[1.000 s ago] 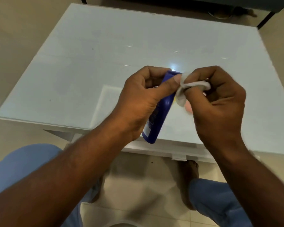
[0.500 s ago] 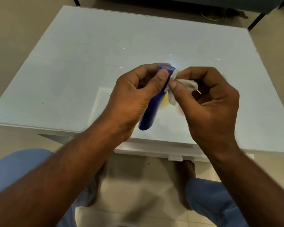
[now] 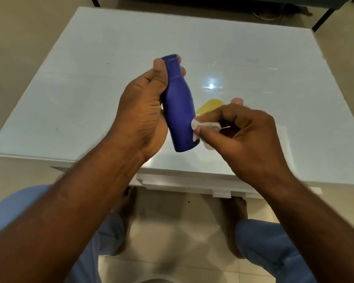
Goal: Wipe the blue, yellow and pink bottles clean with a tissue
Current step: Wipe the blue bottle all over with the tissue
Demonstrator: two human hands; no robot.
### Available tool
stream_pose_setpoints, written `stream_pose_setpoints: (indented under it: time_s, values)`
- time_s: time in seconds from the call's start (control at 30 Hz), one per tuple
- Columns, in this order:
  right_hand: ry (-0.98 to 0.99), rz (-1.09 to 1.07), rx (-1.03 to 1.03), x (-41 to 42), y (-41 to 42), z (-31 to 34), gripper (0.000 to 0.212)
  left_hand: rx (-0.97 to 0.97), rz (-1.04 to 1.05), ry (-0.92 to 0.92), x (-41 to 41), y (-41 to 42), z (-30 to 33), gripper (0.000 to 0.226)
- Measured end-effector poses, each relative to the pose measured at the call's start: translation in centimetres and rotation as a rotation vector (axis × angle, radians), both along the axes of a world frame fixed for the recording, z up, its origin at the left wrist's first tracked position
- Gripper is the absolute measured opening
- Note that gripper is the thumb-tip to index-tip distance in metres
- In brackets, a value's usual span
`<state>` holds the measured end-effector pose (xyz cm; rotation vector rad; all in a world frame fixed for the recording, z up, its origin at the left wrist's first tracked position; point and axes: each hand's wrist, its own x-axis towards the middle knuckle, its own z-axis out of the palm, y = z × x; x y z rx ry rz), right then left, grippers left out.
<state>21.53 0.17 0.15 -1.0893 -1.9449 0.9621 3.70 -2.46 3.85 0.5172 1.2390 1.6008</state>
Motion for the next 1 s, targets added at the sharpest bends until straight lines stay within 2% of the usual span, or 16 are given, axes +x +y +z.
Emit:
stream_pose_setpoints:
  time_s: [0.1,0.17,0.3,0.37,0.47,0.67,0.77,0.9,1.0]
  values:
    - [0.157,-0.112,0.06,0.1,0.6,1.1,0.012,-0.075,-0.114,0.078,0.6,-0.3,-0.6,0.031]
    - [0.18,-0.128,0.091,0.0,0.9,1.3,0.013,-0.095,-0.176,0.085,1.4,-0.6,-1.1,0.033]
    - [0.131,-0.041,0.0,-0.3,0.5,1.0,0.009,-0.081,-0.122,-0.027,1.7,-0.4,-1.2,0.034]
    - [0.041,0.025,-0.029,0.0,0.6,0.9,0.007,-0.066,-0.054,-0.101,1.0,-0.3,-1.0,0.034]
    - [-0.075,0.074,-0.019,0.3,0.4,0.6,0.005,-0.034,-0.008,-0.078,0.2,-0.1,-0.6,0.033]
    - [0.137,-0.11,0.124,-0.2,0.5,1.3,0.01,-0.081,-0.152,0.039,1.3,-0.4,-1.2,0.037]
    - [0.132,-0.049,0.135,-0.5,0.4,1.1,0.005,-0.081,-0.173,0.019,2.0,-0.6,-1.3,0.038]
    - [0.106,0.074,0.063,-0.2,0.3,1.1,0.006,-0.034,-0.049,-0.18,0.9,-0.3,-1.0,0.041]
    - [0.014,0.167,0.001,0.1,0.0,0.8,0.006,0.001,0.001,-0.16,-0.3,-0.1,-0.9,0.043]
